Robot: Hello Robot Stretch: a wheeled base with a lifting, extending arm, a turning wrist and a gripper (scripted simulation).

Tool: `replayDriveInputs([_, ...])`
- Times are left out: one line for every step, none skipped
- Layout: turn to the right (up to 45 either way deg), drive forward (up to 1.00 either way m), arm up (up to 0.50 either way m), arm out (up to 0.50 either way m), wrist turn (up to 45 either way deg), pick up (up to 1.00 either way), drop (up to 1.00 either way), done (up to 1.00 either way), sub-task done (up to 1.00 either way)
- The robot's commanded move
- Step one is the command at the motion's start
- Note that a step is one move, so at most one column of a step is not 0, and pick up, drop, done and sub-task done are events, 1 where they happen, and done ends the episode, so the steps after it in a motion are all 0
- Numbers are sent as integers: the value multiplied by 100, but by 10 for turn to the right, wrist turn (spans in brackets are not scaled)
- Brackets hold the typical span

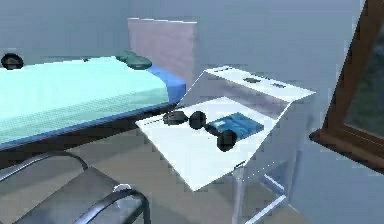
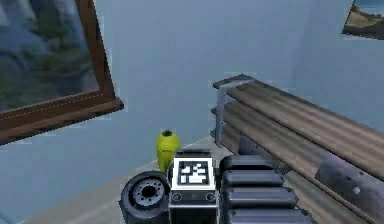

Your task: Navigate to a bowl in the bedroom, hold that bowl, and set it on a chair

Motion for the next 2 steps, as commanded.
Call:
replayDriveInputs([-450, 0, 0, 0, 0, 0, 0, 0, 0])
replayDriveInputs([-180, 0, 0, 0, 0, 0, 0, 0, 0])
